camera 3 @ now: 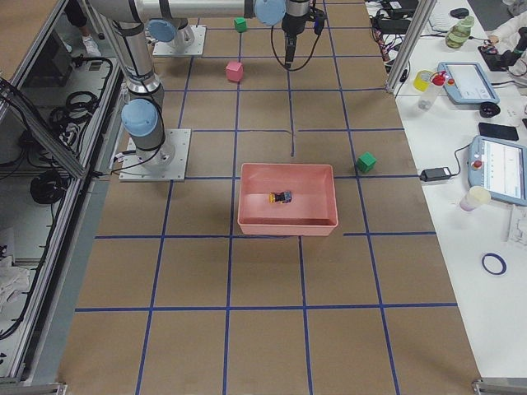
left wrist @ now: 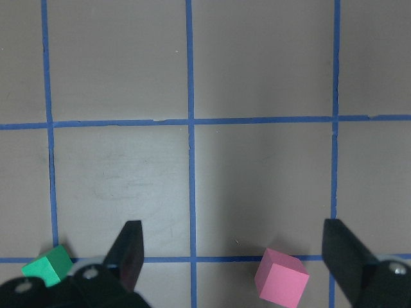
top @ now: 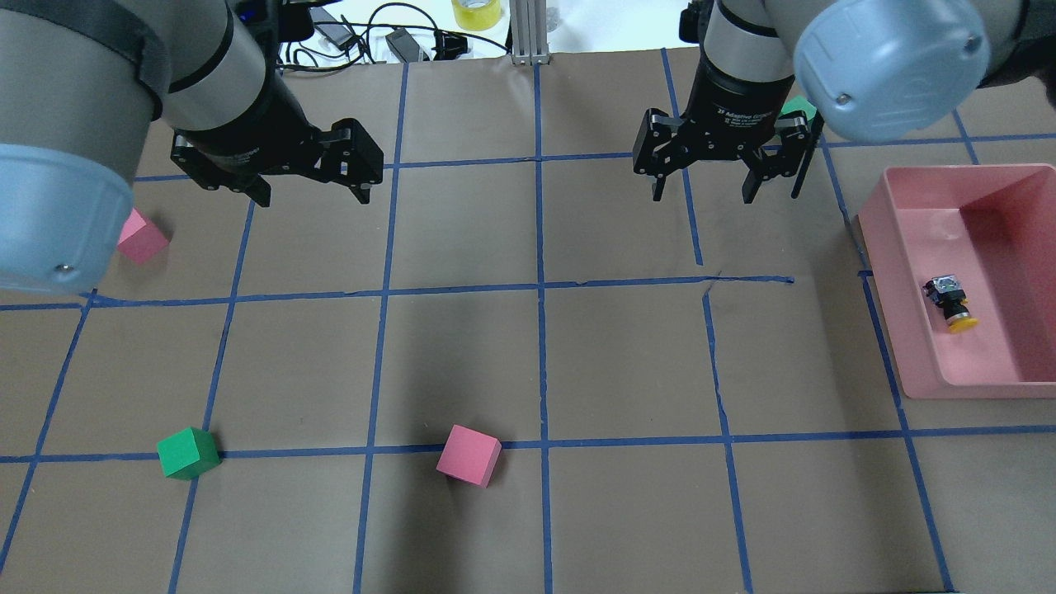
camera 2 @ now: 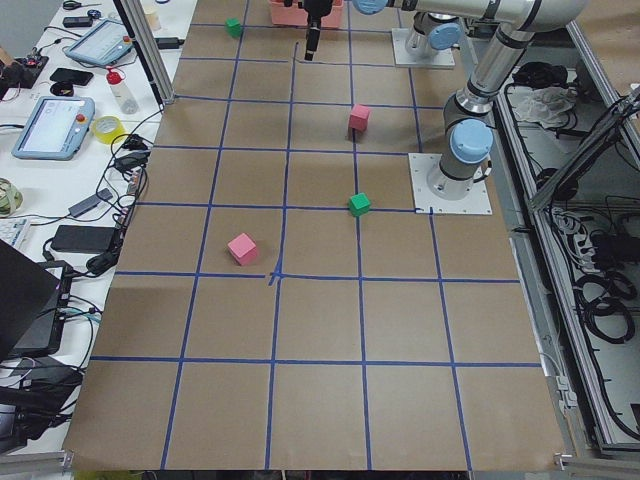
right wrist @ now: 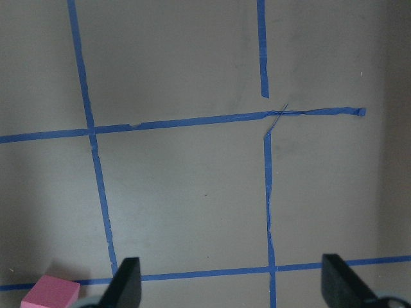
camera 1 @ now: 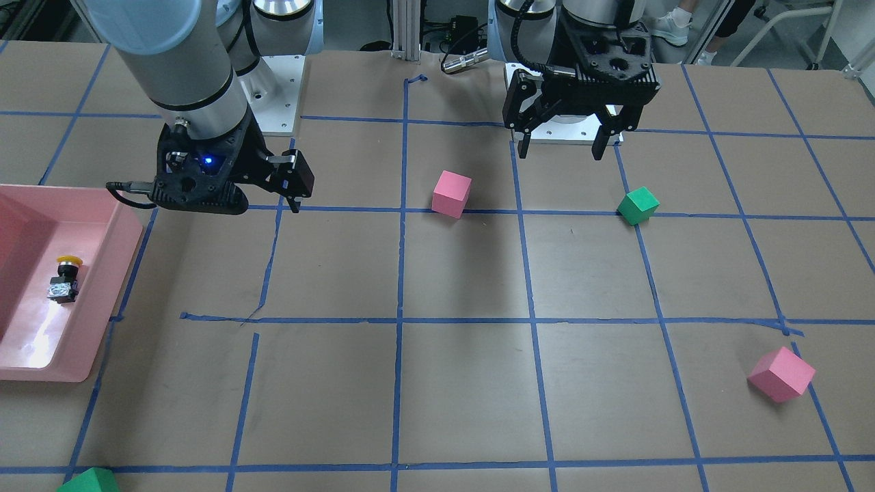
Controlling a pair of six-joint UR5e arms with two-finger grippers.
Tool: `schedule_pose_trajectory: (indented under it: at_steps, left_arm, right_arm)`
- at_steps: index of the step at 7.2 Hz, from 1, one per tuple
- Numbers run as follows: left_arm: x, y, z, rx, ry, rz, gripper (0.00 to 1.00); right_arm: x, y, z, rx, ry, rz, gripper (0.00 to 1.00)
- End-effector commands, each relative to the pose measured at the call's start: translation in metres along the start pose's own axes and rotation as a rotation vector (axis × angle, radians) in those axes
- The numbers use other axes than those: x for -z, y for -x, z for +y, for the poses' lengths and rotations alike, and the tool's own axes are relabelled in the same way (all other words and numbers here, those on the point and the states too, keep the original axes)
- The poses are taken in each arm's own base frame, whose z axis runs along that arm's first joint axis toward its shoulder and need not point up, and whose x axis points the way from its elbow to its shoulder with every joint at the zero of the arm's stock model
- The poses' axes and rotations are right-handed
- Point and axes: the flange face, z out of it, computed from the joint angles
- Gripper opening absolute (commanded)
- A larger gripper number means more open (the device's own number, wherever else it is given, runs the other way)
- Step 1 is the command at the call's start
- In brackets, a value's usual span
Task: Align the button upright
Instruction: 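Move the right gripper over the pink bin toward the yellow-capped button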
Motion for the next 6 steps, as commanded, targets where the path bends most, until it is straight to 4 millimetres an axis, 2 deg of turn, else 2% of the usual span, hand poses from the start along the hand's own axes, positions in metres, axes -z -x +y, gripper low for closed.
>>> schedule_pose_trajectory:
  at_steps: [1,2,3,4,5,6]
  left_arm:
    - [0.000,0.000,0.000,0.000,0.001,0.000,1.00]
    - [0.000,0.000,0.000,0.000,0.001,0.000,1.00]
    - [0.001,0.000,0.001,0.000,0.000,0.000,1.00]
    - [0.000,0.000,0.000,0.000,0.001,0.000,1.00]
    - [0.000,0.000,0.000,0.000,0.001,0.000,1.00]
    - [0.000,0.000,0.000,0.000,0.001,0.000,1.00]
  right_arm:
    - [0.004,-0.016,-0.007,-0.036,-0.025,-0.014,1.00]
    - [0.008,-0.021,-0.011,-0.027,-0.048,-0.001,1.00]
    - [0.018,-0.046,-0.025,-0.008,-0.103,0.000,1.00]
    - [0.020,-0.099,-0.041,0.005,-0.112,0.022,1.00]
    - [0.022,-0.168,-0.055,0.116,-0.120,0.052,1.00]
    - [0.019,-0.256,-0.057,0.205,-0.098,0.061,0.99]
